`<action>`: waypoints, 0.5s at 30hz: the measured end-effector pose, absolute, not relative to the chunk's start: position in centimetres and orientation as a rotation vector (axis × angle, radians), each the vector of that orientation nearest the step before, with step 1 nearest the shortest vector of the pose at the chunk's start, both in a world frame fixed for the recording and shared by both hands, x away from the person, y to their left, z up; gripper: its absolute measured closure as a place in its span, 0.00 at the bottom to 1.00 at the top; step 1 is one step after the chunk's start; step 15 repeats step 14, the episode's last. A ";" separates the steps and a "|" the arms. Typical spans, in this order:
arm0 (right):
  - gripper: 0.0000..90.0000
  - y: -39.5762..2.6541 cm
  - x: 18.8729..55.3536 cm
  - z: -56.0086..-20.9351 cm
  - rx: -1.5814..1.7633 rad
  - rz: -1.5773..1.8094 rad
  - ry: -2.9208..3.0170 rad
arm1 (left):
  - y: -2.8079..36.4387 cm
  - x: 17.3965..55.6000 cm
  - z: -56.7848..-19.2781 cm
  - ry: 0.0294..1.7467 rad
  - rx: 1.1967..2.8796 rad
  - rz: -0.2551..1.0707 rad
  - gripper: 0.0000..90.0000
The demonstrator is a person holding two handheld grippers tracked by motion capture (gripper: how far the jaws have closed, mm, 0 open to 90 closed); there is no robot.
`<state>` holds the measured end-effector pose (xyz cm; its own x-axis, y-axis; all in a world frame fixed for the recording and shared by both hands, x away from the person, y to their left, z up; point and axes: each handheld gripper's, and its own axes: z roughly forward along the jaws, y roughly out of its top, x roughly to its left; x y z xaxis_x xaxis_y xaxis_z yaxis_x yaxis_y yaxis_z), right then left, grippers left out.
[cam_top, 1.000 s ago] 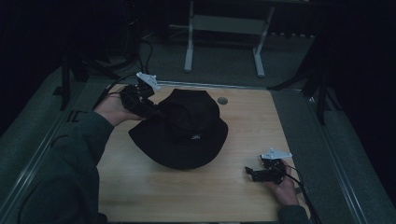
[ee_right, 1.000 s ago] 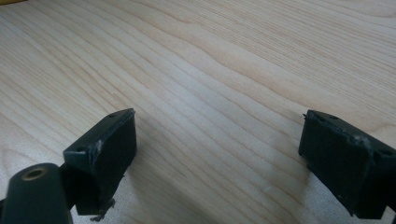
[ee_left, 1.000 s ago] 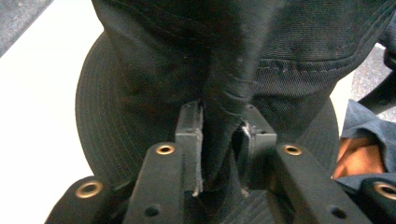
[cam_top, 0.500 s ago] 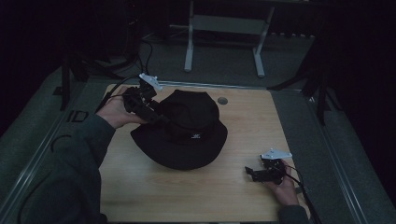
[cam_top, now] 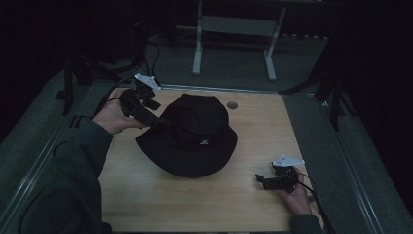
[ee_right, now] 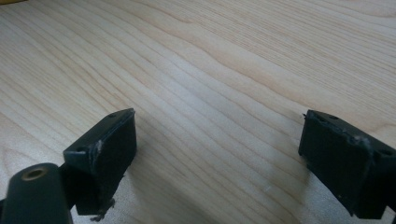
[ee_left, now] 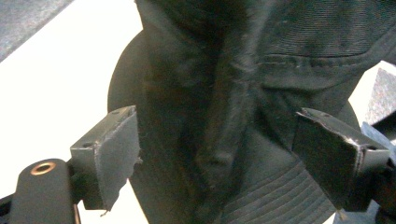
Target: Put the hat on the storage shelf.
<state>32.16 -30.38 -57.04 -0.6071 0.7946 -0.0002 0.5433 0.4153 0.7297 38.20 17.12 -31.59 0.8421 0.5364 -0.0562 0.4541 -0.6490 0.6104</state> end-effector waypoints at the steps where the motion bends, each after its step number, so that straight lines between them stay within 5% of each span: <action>1: 0.12 -30.4 32.2 -57.0 1.152 1.009 2.329 | 17.3 38.1 -31.6 0.728 2.379 0.181 0.17; 15: 0.12 -30.4 32.2 -57.0 1.152 1.009 2.329 | 20.9 35.8 -33.6 0.858 2.281 0.359 0.23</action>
